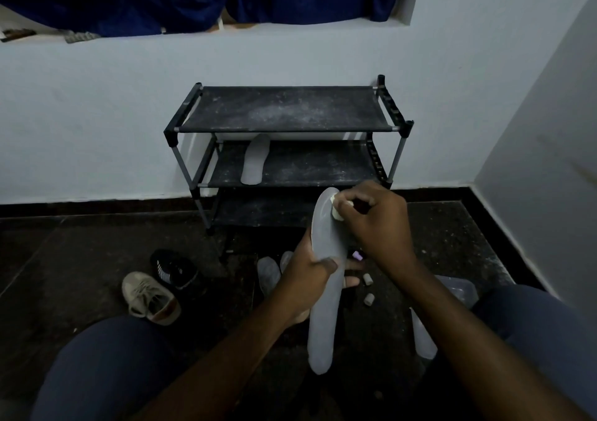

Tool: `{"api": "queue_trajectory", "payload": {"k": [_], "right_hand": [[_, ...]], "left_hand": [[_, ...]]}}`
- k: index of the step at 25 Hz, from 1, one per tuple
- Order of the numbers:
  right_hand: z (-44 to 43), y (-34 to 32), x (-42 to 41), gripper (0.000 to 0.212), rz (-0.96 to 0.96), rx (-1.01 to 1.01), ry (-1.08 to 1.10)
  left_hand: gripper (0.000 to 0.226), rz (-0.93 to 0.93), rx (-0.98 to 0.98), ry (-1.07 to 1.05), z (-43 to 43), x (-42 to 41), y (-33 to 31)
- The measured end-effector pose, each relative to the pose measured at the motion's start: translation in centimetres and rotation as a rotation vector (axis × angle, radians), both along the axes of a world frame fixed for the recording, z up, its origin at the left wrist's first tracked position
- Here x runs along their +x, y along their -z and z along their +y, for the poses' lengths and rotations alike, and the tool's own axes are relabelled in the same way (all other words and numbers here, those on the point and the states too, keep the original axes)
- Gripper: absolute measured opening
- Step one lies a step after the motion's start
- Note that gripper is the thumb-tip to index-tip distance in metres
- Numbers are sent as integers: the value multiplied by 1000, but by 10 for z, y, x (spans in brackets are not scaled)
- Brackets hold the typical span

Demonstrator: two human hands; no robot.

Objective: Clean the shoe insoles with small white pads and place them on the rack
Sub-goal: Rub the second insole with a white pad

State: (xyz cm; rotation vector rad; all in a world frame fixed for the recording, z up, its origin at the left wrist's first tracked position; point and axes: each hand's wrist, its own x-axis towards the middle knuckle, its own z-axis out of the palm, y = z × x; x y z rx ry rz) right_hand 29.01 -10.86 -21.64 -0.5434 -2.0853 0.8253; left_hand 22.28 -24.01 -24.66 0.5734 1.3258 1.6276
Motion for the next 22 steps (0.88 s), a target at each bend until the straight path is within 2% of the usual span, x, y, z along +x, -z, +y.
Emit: {"api": "queue_trajectory", "payload": {"k": [4, 6, 8, 10, 13, 14, 15, 17, 20, 22], "right_hand": [[-17, 1, 0, 13, -50, 51, -156], [-13, 3, 2, 11, -51, 33, -146], [-5, 2, 2, 10, -40, 13, -77], [-5, 1, 1, 11, -15, 15, -49], [-20, 0, -1, 14, -26, 67, -187], [-24, 2, 0, 14, -46, 73, -238], [-25, 2, 1, 13, -64, 70, -261], [-17, 3, 1, 13, -55, 53, -196], [-10, 3, 1, 14, -14, 28, -34], [-15, 1, 1, 15, -18, 35, -99]], "left_hand": [[41, -75, -42, -63, 3, -3, 1], [34, -144, -24, -46, 3, -6, -2], [37, -138, -26, -9, 3, -5, -6], [44, -27, -32, 0, 2, -1, -6], [53, 350, -94, -77, 2, -6, 2], [52, 419, -115, -107, 0, -8, 4], [48, 403, -108, -118, 1, -11, 5], [36, 186, -50, -84, 2, -8, 0], [29, 203, -93, -1, 5, -2, -3], [51, 272, -134, -31, 5, -4, -1]]}}
